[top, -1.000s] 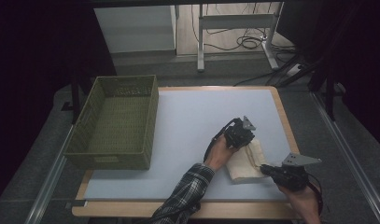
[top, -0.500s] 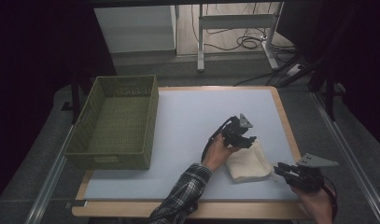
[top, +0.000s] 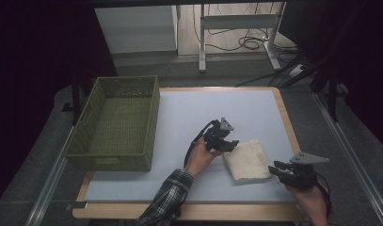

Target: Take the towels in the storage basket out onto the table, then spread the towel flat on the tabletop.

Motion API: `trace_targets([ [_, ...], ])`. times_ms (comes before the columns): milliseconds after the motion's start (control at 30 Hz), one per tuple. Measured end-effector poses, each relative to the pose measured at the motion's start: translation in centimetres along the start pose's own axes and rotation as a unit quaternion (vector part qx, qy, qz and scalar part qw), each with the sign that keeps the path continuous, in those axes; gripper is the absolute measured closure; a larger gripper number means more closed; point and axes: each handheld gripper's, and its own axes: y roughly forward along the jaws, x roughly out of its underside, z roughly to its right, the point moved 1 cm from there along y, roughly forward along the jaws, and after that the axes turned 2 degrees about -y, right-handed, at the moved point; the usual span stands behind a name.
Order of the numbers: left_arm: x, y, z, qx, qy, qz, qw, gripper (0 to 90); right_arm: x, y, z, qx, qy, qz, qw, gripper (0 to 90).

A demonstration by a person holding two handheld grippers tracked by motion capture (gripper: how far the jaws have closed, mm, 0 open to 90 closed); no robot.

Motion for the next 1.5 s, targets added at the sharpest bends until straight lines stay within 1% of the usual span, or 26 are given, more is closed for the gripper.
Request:
trace_targets([
  [100, 0.9, -0.4, -0.2, 0.006, -0.009, -0.002, 0.9999, 45.4, 0.1, 0.3, 0.0, 0.001, 0.001, -0.002, 1.0, 63.7],
  [167, 1.5, -0.4, -0.3, 0.01, -0.014, -0.006, 0.9998, 45.5, 0.2, 0.4, 0.0, 0.0, 0.007, -0.004, 1.0, 62.7],
  [367, 3.0, 0.0, -1.1, 0.011, -0.032, -0.014, 0.9993, 45.3, 0.7, 1.2, -0.1, -0.002, 0.014, -0.016, 0.9998, 56.3],
  [433, 3.4, 0.2, -1.2, 0.012, -0.039, -0.009, 0.9991, 44.6, 0.8, 1.5, -0.1, -0.001, 0.013, -0.023, 0.9996, 54.3],
  [467, 3.5, 0.2, -1.3, 0.011, -0.038, -0.011, 0.9991, 43.1, 0.9, 1.6, -0.1, -0.001, 0.012, -0.027, 0.9996, 53.6],
  [600, 3.9, 0.7, -1.3, 0.005, -0.035, -0.016, 0.9992, 41.9, 1.2, 2.0, 0.0, -0.005, 0.014, -0.032, 0.9994, 50.6],
  [667, 4.0, 1.0, -1.3, 0.002, -0.033, -0.019, 0.9993, 41.7, 1.3, 2.1, 0.1, -0.012, 0.022, -0.036, 0.999, 49.1],
  [700, 4.0, 1.2, -1.3, 0.002, -0.032, -0.021, 0.9992, 41.6, 1.3, 2.1, 0.1, -0.014, 0.02, -0.036, 0.999, 49.1],
  [733, 4.1, 1.3, -1.3, 0.005, -0.032, -0.02, 0.9993, 41.3, 1.3, 2.1, 0.1, -0.015, 0.02, -0.037, 0.999, 49.2],
  [767, 4.2, 1.4, -1.4, 0.009, -0.037, -0.017, 0.9991, 41.3, 1.3, 2.1, 0.1, -0.014, 0.022, -0.038, 0.999, 49.4],
  [800, 4.2, 1.4, -1.5, 0.01, -0.037, -0.018, 0.9991, 41.5, 1.3, 2.1, 0.1, -0.013, 0.025, -0.039, 0.9988, 50.8],
  [900, 4.2, 1.4, -1.3, 0.006, -0.04, -0.019, 0.999, 42.3, 1.1, 2.1, 0.1, -0.018, 0.037, -0.048, 0.998, 60.4],
  [933, 4.2, 1.4, -1.2, 0.008, -0.045, -0.018, 0.9988, 43.5, 1.0, 2.1, 0.1, -0.022, 0.042, -0.05, 0.9976, 63.5],
  [967, 4.2, 1.4, -1.2, 0.011, -0.045, -0.019, 0.9988, 45.9, 1.0, 2.2, 0.1, -0.028, 0.048, -0.052, 0.9971, 70.5],
  [1000, 4.2, 1.4, -1.2, 0.013, -0.046, -0.02, 0.9987, 48.3, 1.0, 2.2, 0.2, -0.044, 0.052, -0.052, 0.9963, 75.5],
  [1033, 4.2, 1.4, -1.1, 0.017, -0.047, -0.021, 0.9985, 51.7, 1.1, 2.3, 0.2, -0.052, 0.059, -0.049, 0.9957, 77.6],
  [1067, 4.1, 1.3, -1.1, 0.02, -0.047, -0.025, 0.9984, 54.6, 1.1, 2.3, 0.2, -0.056, 0.066, -0.046, 0.9952, 79.0],
  [1133, 3.9, 1.3, -1.1, 0.032, -0.057, -0.032, 0.9974, 61.9, 1.3, 2.3, 0.3, -0.061, 0.072, -0.04, 0.9948, 80.5],
  [1167, 3.8, 1.3, -1.1, 0.042, -0.062, -0.037, 0.9965, 67.2, 1.3, 2.3, 0.3, -0.062, 0.075, -0.038, 0.9946, 80.8],
  [1200, 3.8, 1.3, -1.0, 0.056, -0.064, -0.038, 0.9956, 76.4, 1.3, 2.3, 0.3, -0.061, 0.075, -0.039, 0.9945, 81.1],
  [1233, 3.7, 1.3, -0.8, 0.055, -0.065, -0.038, 0.9956, 81.6, 1.3, 2.3, 0.2, -0.06, 0.075, -0.037, 0.9947, 81.2],
  [1300, 3.7, 1.3, -0.6, 0.046, -0.051, -0.036, 0.997, 83.7, 1.2, 2.2, 0.1, -0.057, 0.071, -0.04, 0.995, 81.4],
  [1333, 3.6, 1.2, -0.5, 0.045, -0.047, -0.037, 0.9972, 84.3, 1.1, 2.2, 0.0, -0.055, 0.066, -0.04, 0.9955, 81.4],
  [1367, 3.5, 1.2, -0.5, 0.042, -0.044, -0.036, 0.9975, 84.6, 1.1, 2.2, 0.0, -0.053, 0.067, -0.038, 0.9956, 81.4],
  [1467, 3.2, 0.8, -0.7, 0.04, -0.043, -0.028, 0.9979, 85.0, 0.9, 1.9, -0.1, -0.06, 0.067, -0.03, 0.9955, 81.4],
  [1500, 3.0, 0.6, -0.8, 0.038, -0.04, -0.025, 0.9981, 85.1, 0.8, 1.8, -0.3, -0.06, 0.066, -0.027, 0.9956, 81.4],
])
